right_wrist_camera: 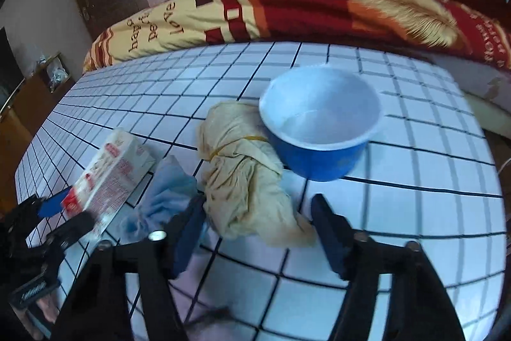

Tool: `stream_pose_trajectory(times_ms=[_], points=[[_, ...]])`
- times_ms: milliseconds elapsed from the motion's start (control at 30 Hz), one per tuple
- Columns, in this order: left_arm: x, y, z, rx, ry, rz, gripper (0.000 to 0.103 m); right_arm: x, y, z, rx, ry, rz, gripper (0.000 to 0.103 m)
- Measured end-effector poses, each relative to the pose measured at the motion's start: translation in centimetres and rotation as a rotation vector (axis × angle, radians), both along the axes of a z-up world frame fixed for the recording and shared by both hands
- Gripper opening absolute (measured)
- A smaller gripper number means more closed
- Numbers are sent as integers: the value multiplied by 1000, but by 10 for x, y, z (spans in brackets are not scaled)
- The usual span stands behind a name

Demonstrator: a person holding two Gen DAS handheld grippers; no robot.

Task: Collect trash
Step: 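Grasp the red-and-white milk carton with the left gripper while the right gripper grasps the beige tied bag, then carry the carton and beige bag over the black bin with both grippers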

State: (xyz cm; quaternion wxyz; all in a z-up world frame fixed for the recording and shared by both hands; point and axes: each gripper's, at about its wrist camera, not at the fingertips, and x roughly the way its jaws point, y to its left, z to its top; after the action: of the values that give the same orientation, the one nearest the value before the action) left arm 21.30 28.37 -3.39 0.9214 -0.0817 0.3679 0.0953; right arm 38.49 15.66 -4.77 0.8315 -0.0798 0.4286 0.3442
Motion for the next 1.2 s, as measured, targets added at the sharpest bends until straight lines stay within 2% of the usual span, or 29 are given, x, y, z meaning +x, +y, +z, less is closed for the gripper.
stream_pose_trajectory(times_ms=[33,67,100,167,333,533,700,833,1200], points=[[-2,-1,0,-4,-2,-1,53,1,2,1,7,-12,0,54],[-2,-3,0,-4,-3,-1,53,1,3,1,23,2,9,35],[-4,-5,1,-2,-6,0,53,1,2,1,37,10,20,28],[-4,-8,1,1,-12,1,53,-6,-2,5,39,-15,27,24],[-9,-15,7,8,-38,10,53,-33,-17,22,50,-85,67,23],[-28,-30,23,18,-80,12,53,-62,-52,50,77,-162,53,23],[-46,-49,28,32,-99,4,53,-80,-89,60,82,-177,16,23],[-54,-62,28,10,-100,-6,53,-94,-116,63,88,-179,-8,23],[-67,-105,37,-5,-123,-85,52,-135,-167,70,105,-203,-40,23]])
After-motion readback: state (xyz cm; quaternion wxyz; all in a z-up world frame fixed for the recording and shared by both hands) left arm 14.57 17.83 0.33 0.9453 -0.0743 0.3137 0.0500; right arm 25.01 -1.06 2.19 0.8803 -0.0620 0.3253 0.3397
